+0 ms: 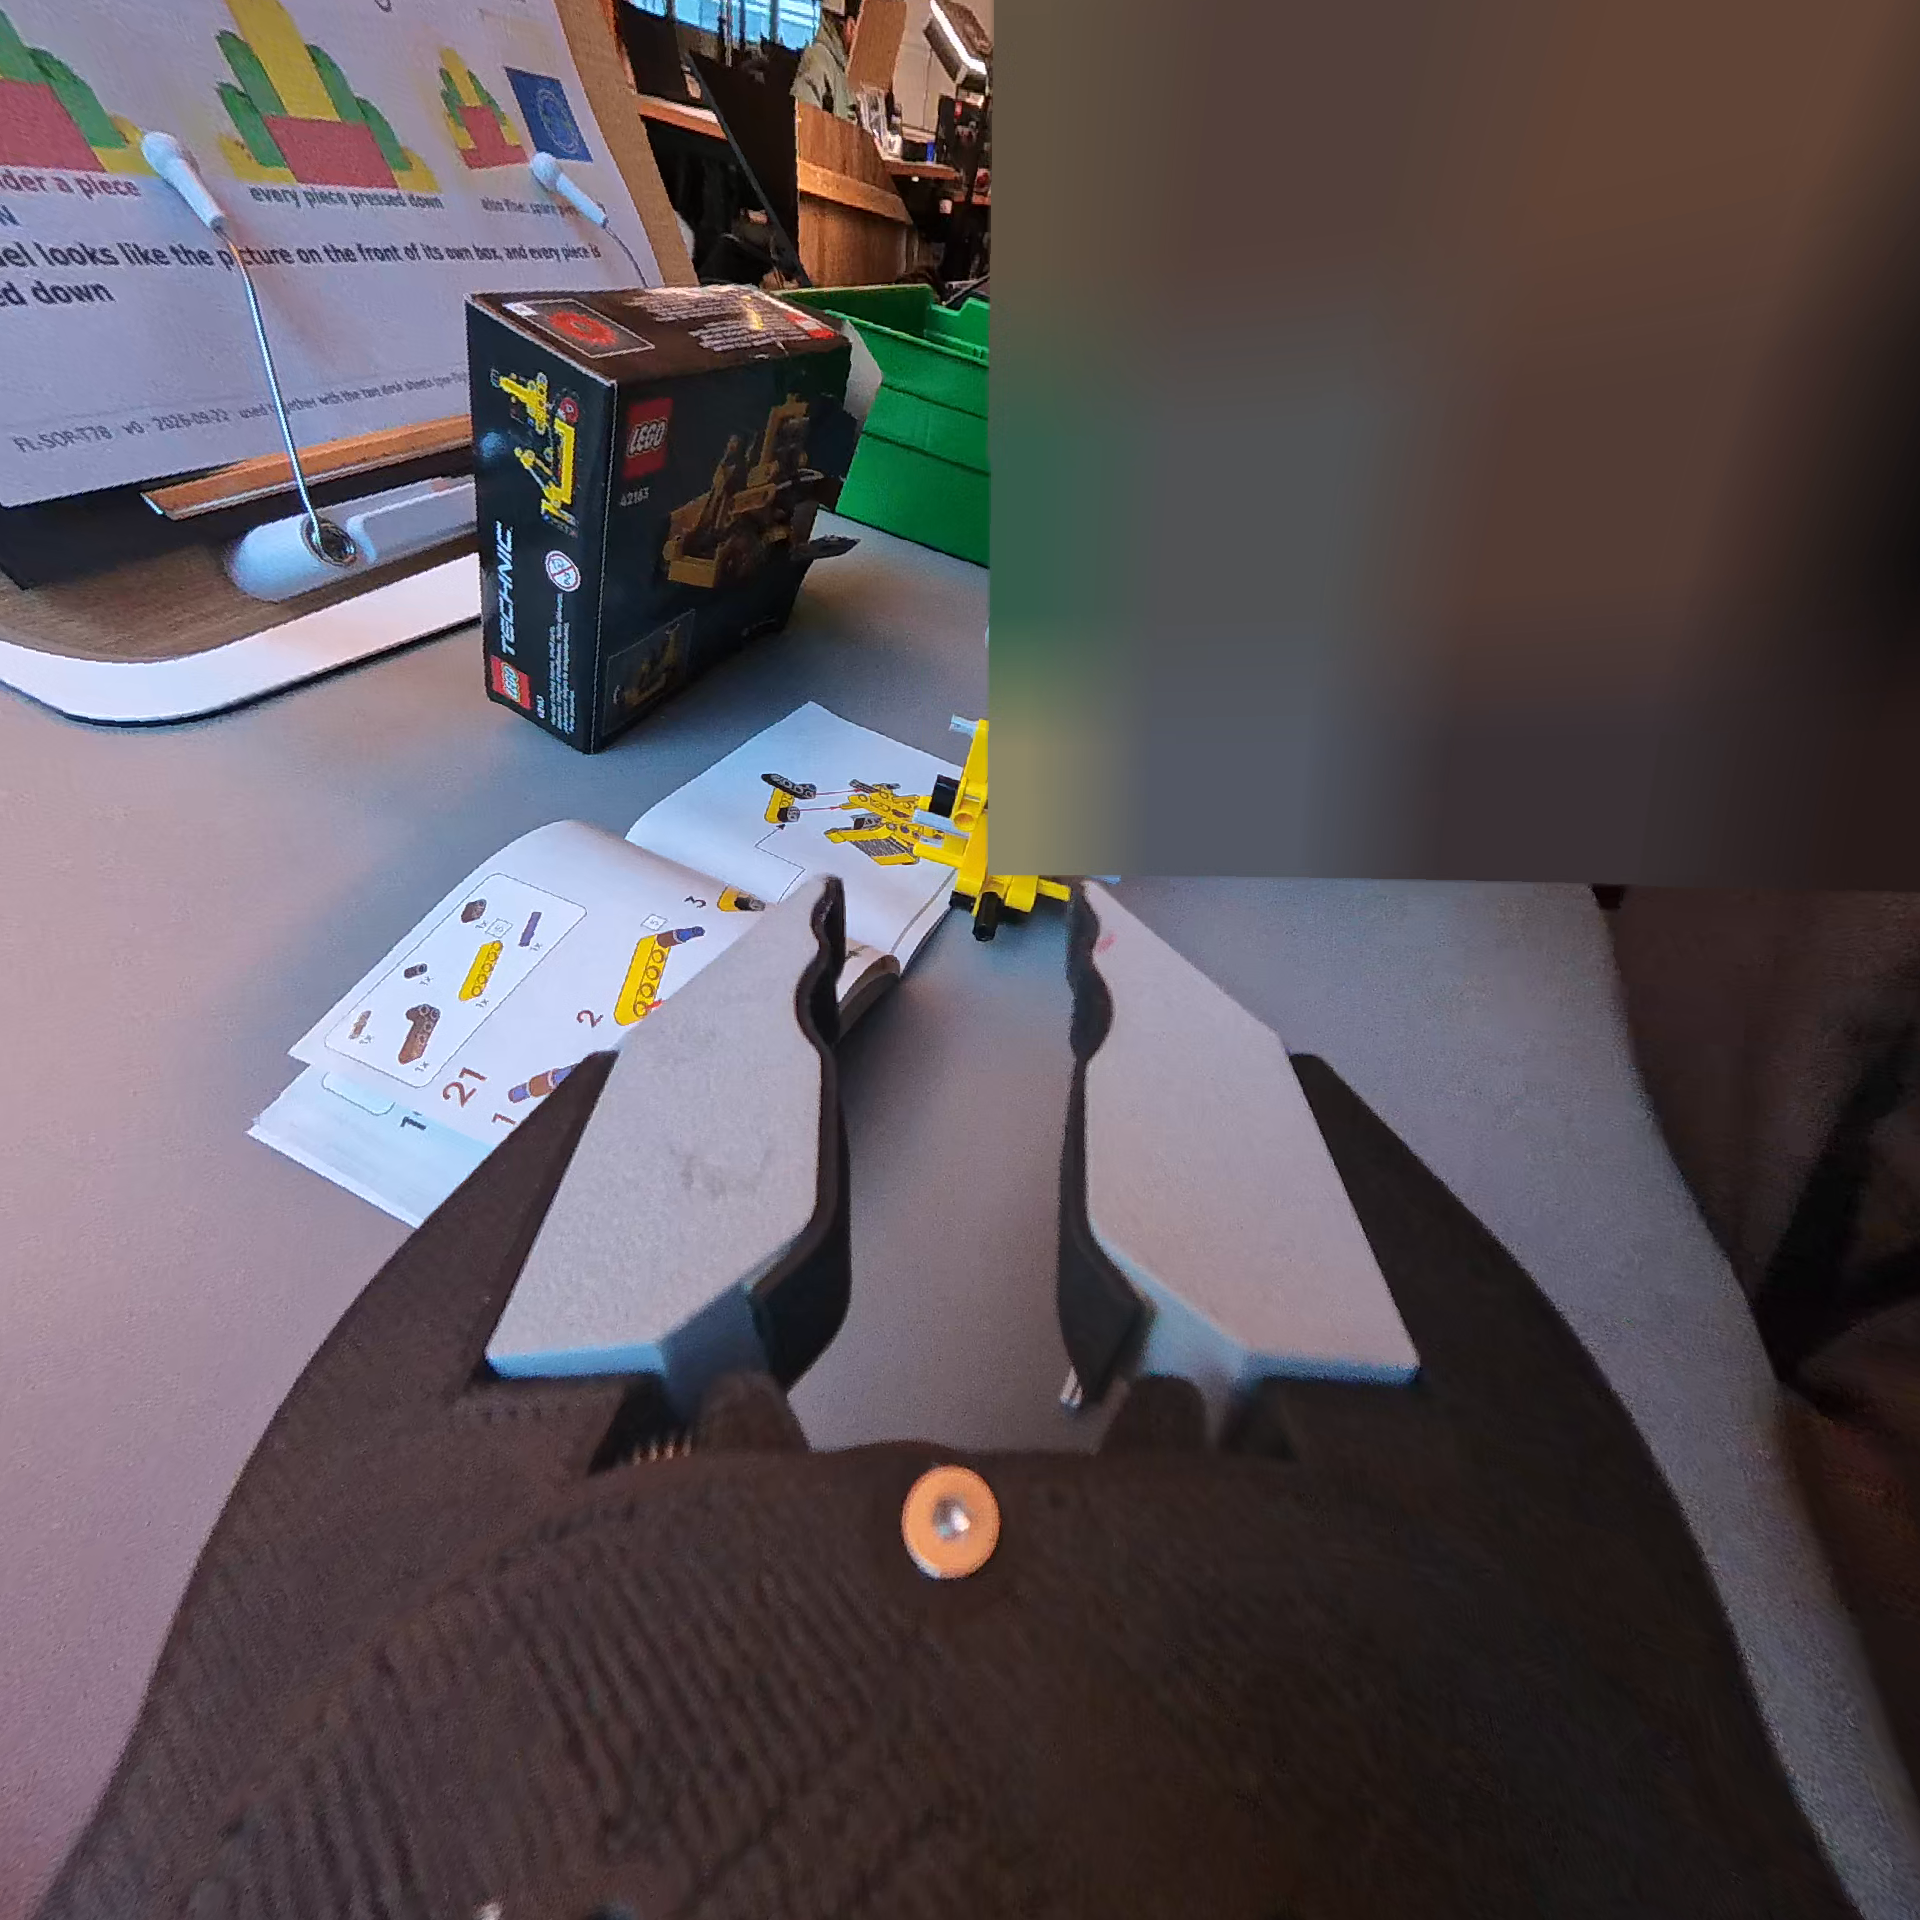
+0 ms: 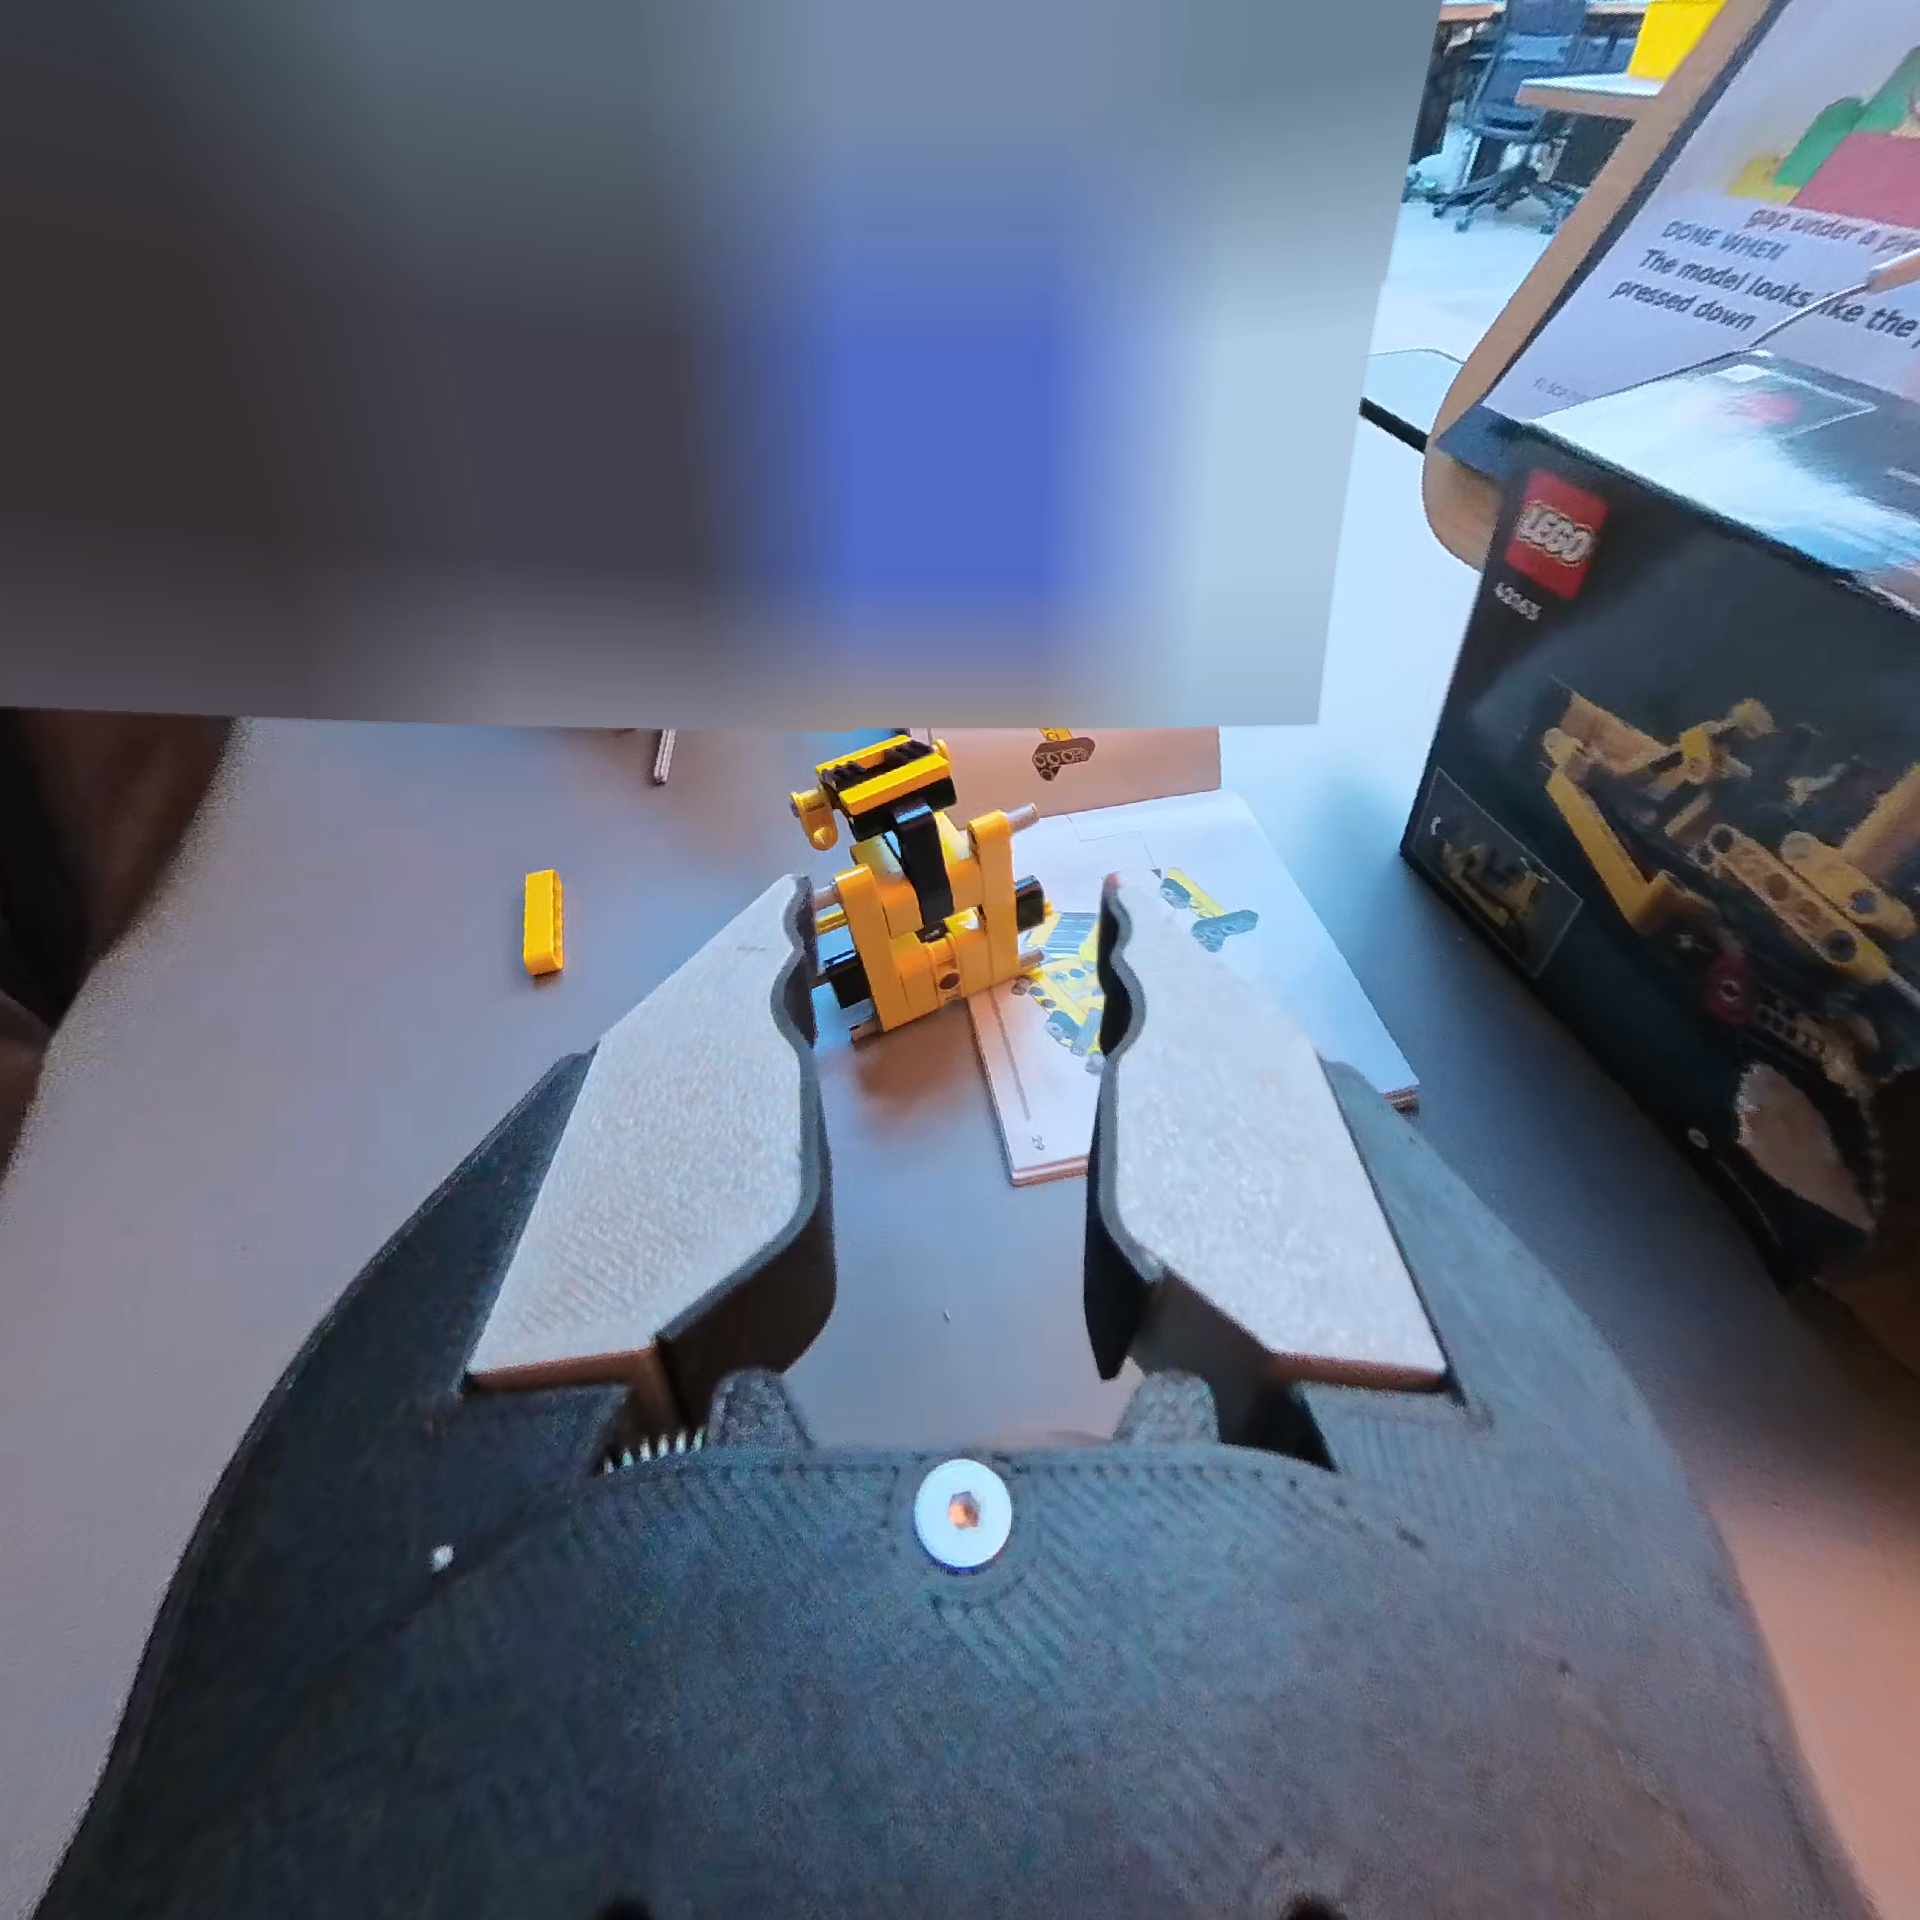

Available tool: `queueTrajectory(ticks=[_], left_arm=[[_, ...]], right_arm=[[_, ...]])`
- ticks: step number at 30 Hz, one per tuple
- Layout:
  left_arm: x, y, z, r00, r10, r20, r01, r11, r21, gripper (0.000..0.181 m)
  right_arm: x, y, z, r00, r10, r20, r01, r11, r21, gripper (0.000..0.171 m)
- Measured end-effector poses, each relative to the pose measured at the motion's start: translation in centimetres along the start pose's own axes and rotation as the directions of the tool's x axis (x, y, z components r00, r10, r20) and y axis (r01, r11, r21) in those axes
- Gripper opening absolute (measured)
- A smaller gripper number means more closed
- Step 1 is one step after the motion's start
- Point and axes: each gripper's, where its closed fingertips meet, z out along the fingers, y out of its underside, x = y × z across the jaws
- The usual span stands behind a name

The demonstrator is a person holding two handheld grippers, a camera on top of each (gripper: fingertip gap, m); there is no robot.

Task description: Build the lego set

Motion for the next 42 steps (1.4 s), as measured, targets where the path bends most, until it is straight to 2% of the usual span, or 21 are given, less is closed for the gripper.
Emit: queueTrajectory(ticks=[6,11,14,20,25,28,29,31,35,36,40,42], left_arm=[[0.4,0.9,0.6,0.994,0.109,0.025,-0.107,0.992,-0.071,0.04],[0.0,0.9,0.6,0.992,0.119,0.043,-0.115,0.99,-0.077,0.04],[-0.1,0.8,0.8,0.992,0.109,0.055,-0.105,0.992,-0.072,0.039],[0.1,0.8,0.9,0.984,0.152,0.092,-0.146,0.987,-0.074,0.038],[0.9,1.4,1.3,0.989,0.139,0.043,-0.134,0.985,-0.109,0.04],[1.0,1.9,1.7,0.991,0.134,0.025,-0.129,0.981,-0.148,0.041],[1.1,2.0,1.9,0.991,0.13,0.019,-0.126,0.98,-0.155,0.041],[1.1,2.1,2.3,0.994,0.111,0.011,-0.107,0.98,-0.17,0.042],[1.2,2.2,3.4,0.999,0.04,-0.014,-0.042,0.979,-0.201,0.044],[1.3,2.2,3.8,0.999,0.031,-0.02,-0.034,0.976,-0.215,0.046],[2.4,2.0,5.1,0.998,0.039,-0.058,-0.052,0.966,-0.253,0.05],[2.8,1.7,5.8,0.996,0.057,-0.07,-0.073,0.963,-0.259,0.052]], right_arm=[[-0.5,0.4,1.0,0.998,-0.05,0.026,0.051,0.998,-0.041,0.052],[0.2,-0.9,-0.2,1.0,0.009,0.028,-0.01,0.999,0.032,0.052],[-0.2,-1.0,-1.4,0.996,0.041,0.075,-0.043,0.999,0.025,0.052],[-5.1,2.0,-4.2,0.989,0.014,0.148,0.011,0.986,-0.168,0.046],[-8.5,7.5,-8.1,0.998,0.046,0.053,-0.024,0.93,-0.366,0.046],[-9.2,9.7,-9.0,0.999,0.047,-0.012,-0.048,0.897,-0.44,0.045],[-9.0,9.8,-8.9,0.999,0.027,-0.029,-0.037,0.9,-0.434,0.041],[-8.5,9.9,-8.9,0.999,-0.005,-0.054,-0.019,0.901,-0.434,0.019],[-8.4,9.6,-8.1,1.0,-0.016,0.009,0.019,0.901,-0.434,0.002],[-8.2,9.6,-7.9,1.0,-0.014,0.026,0.024,0.9,-0.435,0.001],[-8.0,9.1,-7.4,0.995,0.027,0.091,0.016,0.901,-0.433,0.035],[-8.1,9.1,-7.3,0.993,0.006,0.12,0.047,0.902,-0.429,0.035]])
